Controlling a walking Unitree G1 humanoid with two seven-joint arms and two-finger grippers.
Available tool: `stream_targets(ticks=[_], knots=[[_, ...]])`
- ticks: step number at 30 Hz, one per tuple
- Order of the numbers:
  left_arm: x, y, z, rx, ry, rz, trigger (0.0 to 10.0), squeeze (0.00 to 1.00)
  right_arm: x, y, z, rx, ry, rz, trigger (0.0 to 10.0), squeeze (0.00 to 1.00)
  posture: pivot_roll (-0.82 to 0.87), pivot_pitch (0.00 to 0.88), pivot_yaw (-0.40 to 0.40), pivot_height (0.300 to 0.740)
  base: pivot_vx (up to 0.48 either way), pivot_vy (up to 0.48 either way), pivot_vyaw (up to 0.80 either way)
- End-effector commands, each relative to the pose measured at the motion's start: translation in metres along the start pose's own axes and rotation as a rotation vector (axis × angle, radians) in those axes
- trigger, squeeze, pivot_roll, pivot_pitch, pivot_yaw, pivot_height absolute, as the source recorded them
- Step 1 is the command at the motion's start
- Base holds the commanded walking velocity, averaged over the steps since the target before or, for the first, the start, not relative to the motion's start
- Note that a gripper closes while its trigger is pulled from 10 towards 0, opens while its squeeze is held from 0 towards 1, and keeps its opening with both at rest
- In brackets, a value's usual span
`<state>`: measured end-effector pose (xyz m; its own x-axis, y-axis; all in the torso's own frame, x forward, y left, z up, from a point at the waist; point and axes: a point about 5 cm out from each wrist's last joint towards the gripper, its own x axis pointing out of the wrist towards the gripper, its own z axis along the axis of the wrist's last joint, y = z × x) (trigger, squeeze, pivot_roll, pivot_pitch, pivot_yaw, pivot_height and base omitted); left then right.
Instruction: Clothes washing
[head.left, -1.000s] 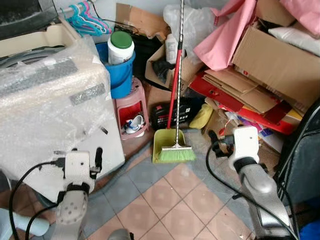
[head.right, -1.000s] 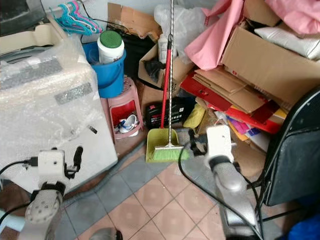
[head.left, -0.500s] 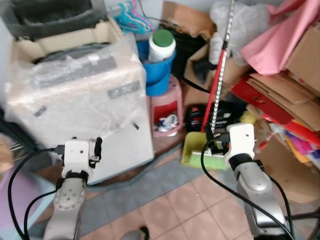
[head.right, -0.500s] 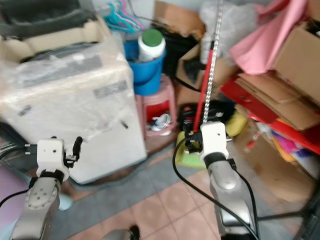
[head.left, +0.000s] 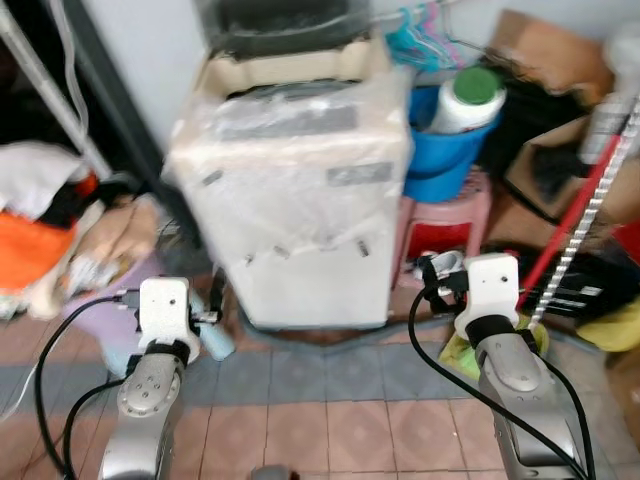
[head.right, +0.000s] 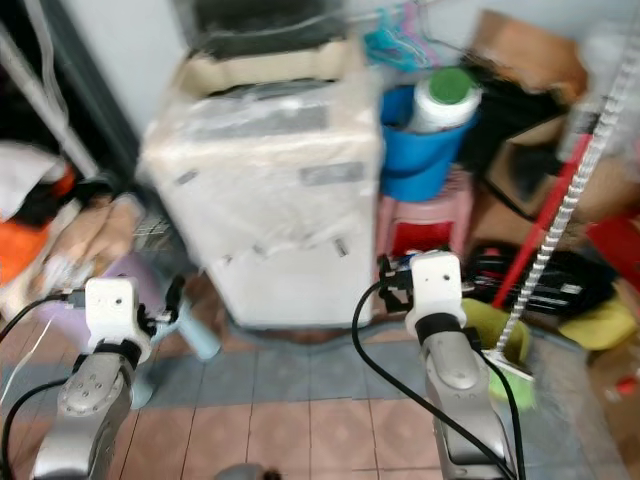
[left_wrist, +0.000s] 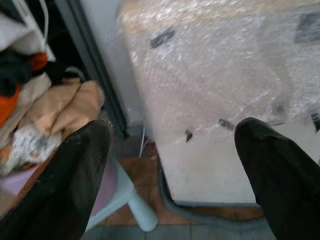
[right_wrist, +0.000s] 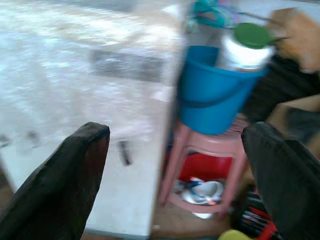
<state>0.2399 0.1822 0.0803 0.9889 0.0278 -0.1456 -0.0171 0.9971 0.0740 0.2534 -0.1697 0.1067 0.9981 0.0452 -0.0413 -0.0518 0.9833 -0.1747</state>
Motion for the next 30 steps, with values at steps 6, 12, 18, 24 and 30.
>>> stream_targets(ticks=[6, 12, 18, 24, 30], knots=[[-0.001, -0.011, 0.001, -0.186, 0.053, -0.146, 10.0, 0.0, -0.004, 0.01, 0.001, 0.045, -0.006, 0.019, 10.0, 0.97, -0.05, 0.0, 0.124, 0.74, 0.0, 0.0, 0.77], [0.0, -0.006, 0.005, -0.199, 0.034, -0.12, 10.0, 0.0, -0.006, 0.009, 0.0, 0.039, 0.001, 0.023, 10.0, 0.0, -0.05, 0.0, 0.124, 0.74, 0.0, 0.0, 0.58], [0.002, -0.006, 0.009, -0.191, 0.015, -0.117, 10.0, 0.0, -0.001, 0.013, 0.004, 0.069, -0.018, 0.059, 10.0, 0.0, -0.05, 0.0, 0.117, 0.74, 0.117, 0.0, 0.72], [0.002, -0.004, 0.007, -0.2, 0.02, -0.099, 10.0, 0.0, 0.002, 0.014, 0.005, 0.08, -0.018, 0.075, 10.0, 0.0, -0.05, 0.0, 0.115, 0.74, 0.349, 0.0, 0.61], [0.003, -0.003, 0.004, -0.219, 0.049, -0.082, 10.0, 0.0, 0.001, 0.012, 0.003, 0.093, -0.006, 0.071, 10.0, 0.0, -0.06, 0.0, 0.114, 0.74, 0.338, 0.227, 0.0]])
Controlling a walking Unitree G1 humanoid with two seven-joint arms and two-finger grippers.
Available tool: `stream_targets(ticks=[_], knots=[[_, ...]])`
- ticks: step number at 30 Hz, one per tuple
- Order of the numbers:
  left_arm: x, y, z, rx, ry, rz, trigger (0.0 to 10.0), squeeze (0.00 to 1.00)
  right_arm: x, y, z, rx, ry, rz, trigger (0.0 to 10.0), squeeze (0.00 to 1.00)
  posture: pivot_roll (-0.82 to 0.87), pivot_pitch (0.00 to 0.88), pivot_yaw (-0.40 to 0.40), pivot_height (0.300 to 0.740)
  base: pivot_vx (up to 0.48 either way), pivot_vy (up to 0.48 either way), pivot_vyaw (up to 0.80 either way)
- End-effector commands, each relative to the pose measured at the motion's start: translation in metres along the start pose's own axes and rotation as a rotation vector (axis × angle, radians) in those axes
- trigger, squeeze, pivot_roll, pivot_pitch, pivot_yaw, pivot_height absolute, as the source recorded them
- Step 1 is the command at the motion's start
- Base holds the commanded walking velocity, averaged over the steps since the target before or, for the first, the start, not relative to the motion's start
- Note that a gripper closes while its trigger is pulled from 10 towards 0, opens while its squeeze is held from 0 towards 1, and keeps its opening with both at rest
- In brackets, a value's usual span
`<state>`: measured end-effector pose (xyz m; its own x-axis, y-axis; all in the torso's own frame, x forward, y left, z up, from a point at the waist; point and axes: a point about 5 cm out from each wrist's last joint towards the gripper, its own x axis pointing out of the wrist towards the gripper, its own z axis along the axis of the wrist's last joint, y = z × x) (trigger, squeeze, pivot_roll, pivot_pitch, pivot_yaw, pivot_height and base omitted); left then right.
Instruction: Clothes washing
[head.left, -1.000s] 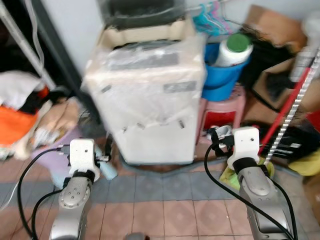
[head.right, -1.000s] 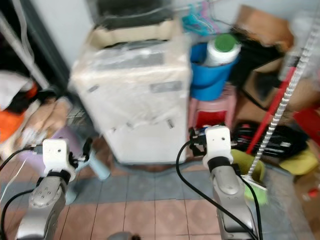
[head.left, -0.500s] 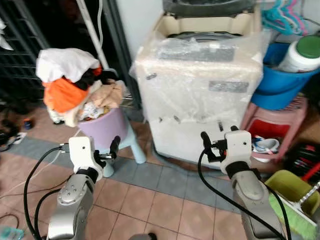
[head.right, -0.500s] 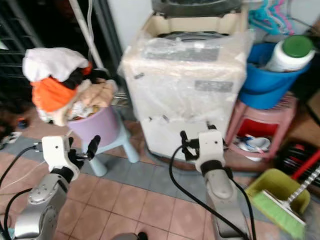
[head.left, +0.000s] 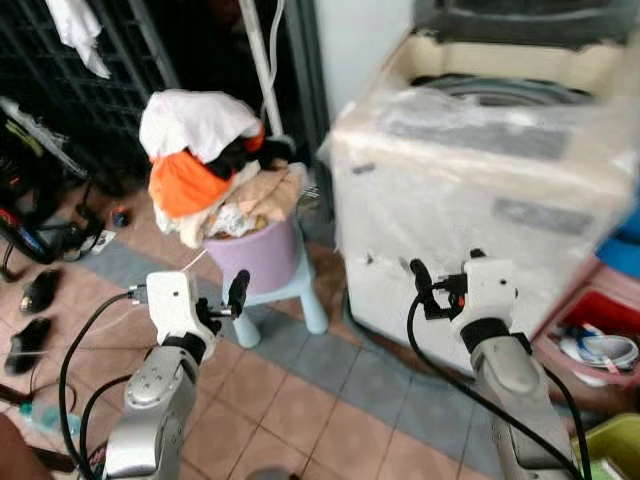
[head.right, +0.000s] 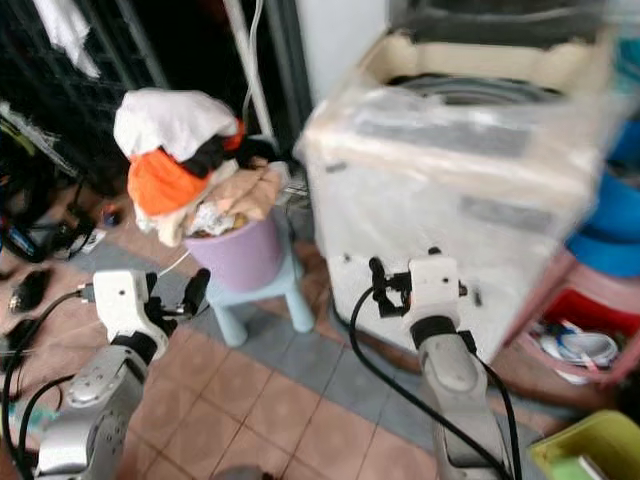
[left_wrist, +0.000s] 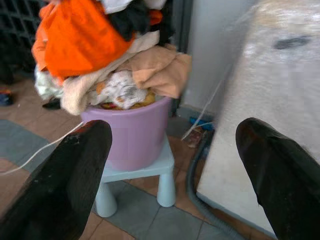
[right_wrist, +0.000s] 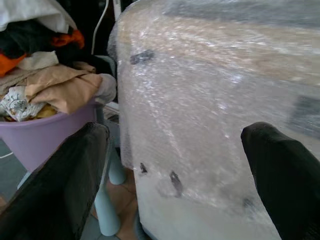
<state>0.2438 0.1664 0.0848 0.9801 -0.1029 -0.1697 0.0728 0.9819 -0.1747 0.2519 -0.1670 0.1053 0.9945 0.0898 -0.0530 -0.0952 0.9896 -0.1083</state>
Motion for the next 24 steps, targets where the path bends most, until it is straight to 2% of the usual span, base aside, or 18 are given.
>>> stream_targets(ticks=[1, 8, 10, 12, 14, 16, 18, 22, 23, 24], knots=[[-0.0014, 0.0124, 0.0004, 0.01, 0.012, 0.049, 10.0, 0.0, 0.0026, 0.0092, 0.0036, 0.023, -0.01, 0.024, 10.0, 0.0, -0.06, 0.0, 0.113, 0.74, 0.281, 0.39, 0.0], [-0.0012, 0.0133, -0.0004, 0.007, 0.019, 0.067, 10.0, 0.0, 0.0037, 0.008, 0.0013, 0.034, 0.016, 0.014, 10.0, 0.0, -0.06, 0.0, 0.111, 0.74, 0.108, 0.425, 0.0], [-0.0008, 0.0137, -0.0008, 0.005, 0.024, 0.074, 10.0, 0.0, 0.0054, 0.0081, -0.0006, -0.003, 0.041, -0.003, 10.0, 0.0, -0.06, 0.0, 0.108, 0.74, 0.0, 0.452, 0.0], [-0.0003, 0.0132, -0.001, 0.0, 0.024, 0.071, 10.0, 0.0, 0.0074, 0.0076, -0.0004, -0.002, 0.035, -0.03, 10.0, 0.0, -0.06, 0.0, 0.107, 0.74, 0.0, 0.478, 0.0], [0.0, 0.0135, -0.0012, -0.003, 0.027, 0.074, 10.0, 0.0, 0.0101, 0.0084, 0.0063, 0.008, -0.016, -0.027, 10.0, 0.0, -0.06, 0.0, 0.107, 0.74, 0.0, 0.48, 0.0], [0.0, 0.0139, -0.0025, -0.006, 0.034, 0.085, 10.0, 0.0, 0.0081, 0.012, 0.0037, 0.014, 0.025, 0.034, 10.0, 0.0, -0.06, 0.0, 0.104, 0.74, 0.0, 0.48, 0.0], [0.0004, 0.0137, -0.0024, -0.003, 0.033, 0.09, 10.0, 0.0, 0.005, 0.0131, 0.0044, 0.037, 0.009, 0.06, 10.0, 0.0, -0.06, 0.0, 0.103, 0.74, 0.0, 0.48, 0.0], [0.0006, 0.0139, -0.0023, 0.003, 0.032, 0.096, 10.0, 0.0, 0.0052, 0.0097, 0.0032, -0.005, 0.02, 0.025, 10.0, 0.0, -0.06, 0.0, 0.106, 0.74, 0.0, 0.48, 0.0], [0.0011, 0.0149, -0.0004, 0.013, 0.011, 0.102, 10.0, 0.0, 0.0056, 0.0088, 0.0015, -0.054, 0.032, -0.011, 10.0, 0.0, -0.06, 0.0, 0.106, 0.74, 0.0, 0.48, 0.0], [0.002, 0.0174, 0.0036, 0.068, -0.019, 0.118, 10.0, 0.0, 0.0052, 0.0118, 0.0001, -0.027, 0.034, -0.017, 10.0, 0.0, -0.06, 0.0, 0.106, 0.74, 0.0, 0.319, 0.0]])
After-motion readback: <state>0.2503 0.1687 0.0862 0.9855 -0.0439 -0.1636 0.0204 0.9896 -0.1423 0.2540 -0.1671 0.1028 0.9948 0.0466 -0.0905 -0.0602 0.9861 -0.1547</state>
